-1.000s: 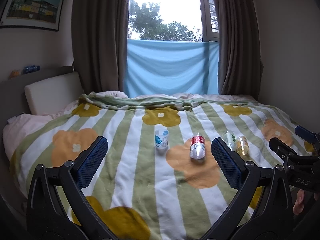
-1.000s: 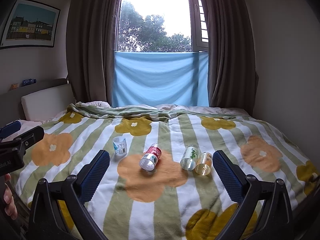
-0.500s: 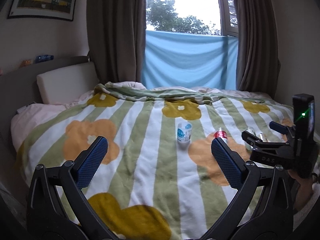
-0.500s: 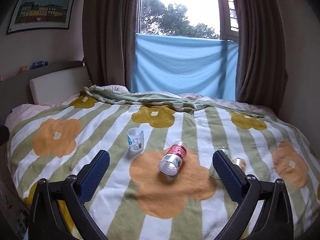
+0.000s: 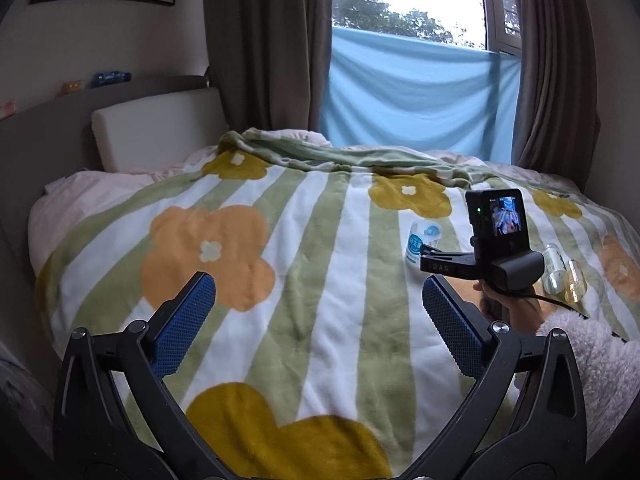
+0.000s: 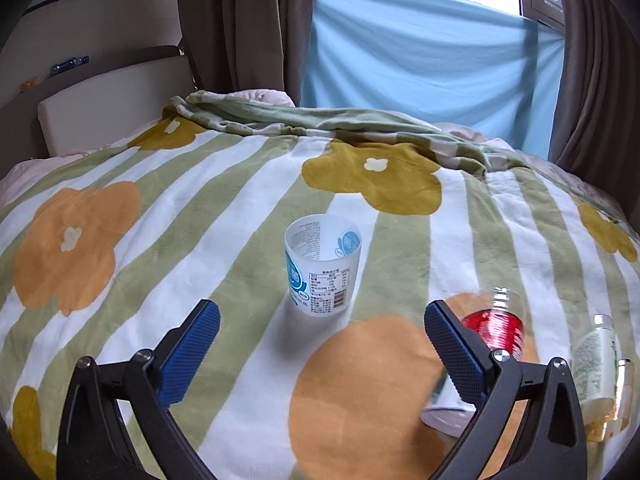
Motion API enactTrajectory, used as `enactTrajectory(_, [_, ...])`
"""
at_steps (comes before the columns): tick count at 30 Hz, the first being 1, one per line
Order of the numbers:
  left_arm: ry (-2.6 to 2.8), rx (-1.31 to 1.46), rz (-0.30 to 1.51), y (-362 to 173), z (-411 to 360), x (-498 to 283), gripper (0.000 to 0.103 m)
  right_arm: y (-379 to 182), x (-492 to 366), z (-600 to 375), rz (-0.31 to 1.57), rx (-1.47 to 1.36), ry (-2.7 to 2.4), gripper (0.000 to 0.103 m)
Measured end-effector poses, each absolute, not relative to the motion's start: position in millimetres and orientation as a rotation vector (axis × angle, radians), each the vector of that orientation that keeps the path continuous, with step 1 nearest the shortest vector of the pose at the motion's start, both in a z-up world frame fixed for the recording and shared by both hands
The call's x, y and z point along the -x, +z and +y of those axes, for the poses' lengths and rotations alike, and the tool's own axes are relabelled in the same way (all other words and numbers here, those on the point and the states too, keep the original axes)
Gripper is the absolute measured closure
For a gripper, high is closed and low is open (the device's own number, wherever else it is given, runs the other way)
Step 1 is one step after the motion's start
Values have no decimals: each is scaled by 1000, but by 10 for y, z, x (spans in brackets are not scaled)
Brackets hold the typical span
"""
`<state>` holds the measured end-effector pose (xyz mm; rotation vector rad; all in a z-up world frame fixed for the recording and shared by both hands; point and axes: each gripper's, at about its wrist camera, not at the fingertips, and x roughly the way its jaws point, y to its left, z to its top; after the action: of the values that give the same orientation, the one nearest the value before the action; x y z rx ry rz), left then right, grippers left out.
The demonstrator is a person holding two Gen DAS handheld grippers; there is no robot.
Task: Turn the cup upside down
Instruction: 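Move the right tool to the clear blue-labelled cup and grasp it, then lift the cup with the right tool and rotate its opening downward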
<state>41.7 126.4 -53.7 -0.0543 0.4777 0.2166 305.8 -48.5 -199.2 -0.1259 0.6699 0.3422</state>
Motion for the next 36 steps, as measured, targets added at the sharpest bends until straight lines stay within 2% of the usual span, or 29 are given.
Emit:
enactTrajectory(4, [221, 65, 506, -661, 1357, -564, 0, -2193, -3357, -352, 711, 139, 324, 15])
enactTrajectory(9, [224, 72, 530, -794, 1434, -701, 0, -2369, -3640, -271, 749, 159, 312, 34])
enactTrajectory(12, [223, 75, 542, -852, 1470, -757, 0, -2363, -3733, -218, 740, 167, 315, 39])
enactTrajectory(18, [222, 85, 563, -950, 1498, -826, 0, -2281, -3924, -30, 732, 204, 323, 44])
enactTrajectory(25, [226, 91, 574, -1000, 1555, -847, 0, -2294, -4060, 194, 745, 251, 343, 45])
enactTrajectory(32, [230, 111, 580, -1040, 1631, -826, 0, -2378, -4081, 411, 732, 387, 302, 44])
enactTrajectory(36, [232, 121, 582, -1063, 1681, -820, 0, -2493, -4132, 394, 757, 467, 268, 39])
